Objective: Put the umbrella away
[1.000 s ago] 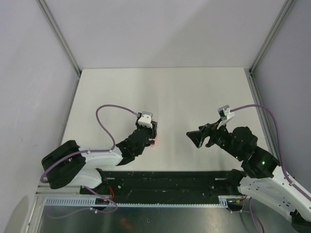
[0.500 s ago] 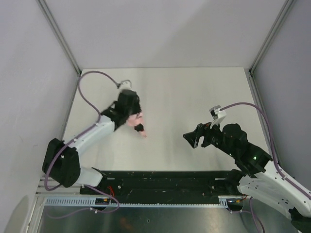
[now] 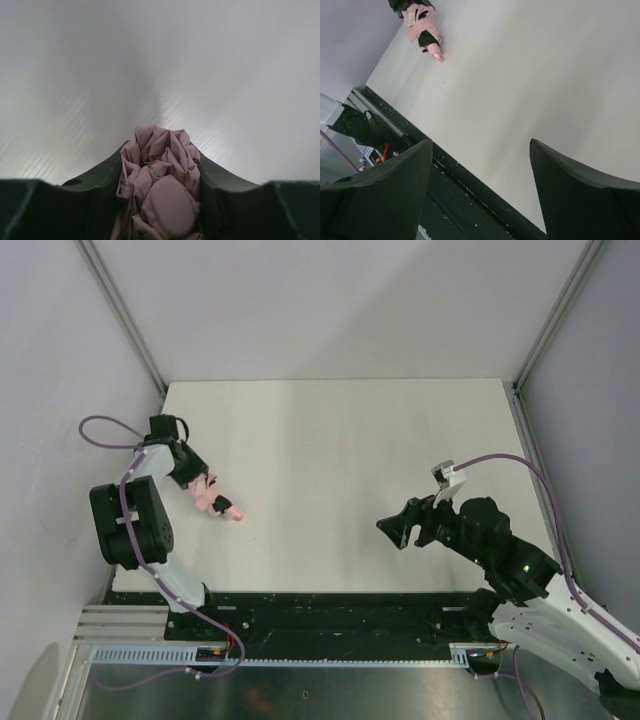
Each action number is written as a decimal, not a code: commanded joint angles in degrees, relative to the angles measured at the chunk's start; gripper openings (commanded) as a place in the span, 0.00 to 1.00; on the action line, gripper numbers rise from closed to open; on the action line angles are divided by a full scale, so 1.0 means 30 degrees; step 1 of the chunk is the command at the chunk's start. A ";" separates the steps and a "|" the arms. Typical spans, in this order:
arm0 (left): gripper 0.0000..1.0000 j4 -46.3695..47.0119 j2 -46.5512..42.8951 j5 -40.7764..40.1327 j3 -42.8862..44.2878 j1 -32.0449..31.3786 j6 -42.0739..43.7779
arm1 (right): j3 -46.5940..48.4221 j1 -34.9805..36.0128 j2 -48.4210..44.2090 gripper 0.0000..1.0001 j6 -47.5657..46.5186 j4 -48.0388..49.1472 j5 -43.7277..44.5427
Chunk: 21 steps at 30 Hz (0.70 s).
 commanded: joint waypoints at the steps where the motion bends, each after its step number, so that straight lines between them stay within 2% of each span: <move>1: 0.44 -0.0373 -0.0645 -0.0557 0.0387 0.0378 -0.0601 | 0.0113 -0.0075 -0.0139 0.82 0.0380 0.0637 -0.0257; 3: 0.60 -0.0360 -0.1330 -0.0461 0.0180 0.0402 -0.0755 | 0.0113 -0.0084 -0.0057 0.82 0.0351 0.0668 -0.0265; 5: 0.86 -0.0349 -0.2285 -0.0261 0.0077 0.0328 -0.0911 | 0.0113 -0.0079 0.0030 0.82 0.0308 0.0661 -0.0259; 7: 0.96 -0.0368 -0.3469 -0.0285 -0.0074 0.0236 -0.1243 | 0.0113 -0.0107 0.0139 0.82 0.0253 0.0674 -0.0272; 10: 0.99 -0.0331 -0.5778 -0.0272 -0.0625 0.0013 -0.2139 | 0.0113 -0.0098 0.0360 0.82 0.0177 0.0732 -0.0149; 13: 0.99 -0.0268 -0.7462 0.0385 -0.0134 -0.1476 -0.1999 | 0.0113 -0.0097 0.0403 0.82 0.0303 0.0663 0.0767; 18: 0.99 0.0386 -0.8509 0.3624 0.2117 -0.7090 0.0599 | 0.0407 -0.0150 -0.0326 0.84 0.0831 -0.0265 0.4294; 21: 0.98 0.1924 -0.9590 0.4190 0.3146 -1.1285 0.2584 | 0.1351 -0.0162 -0.1108 0.86 0.1088 -0.2077 0.7628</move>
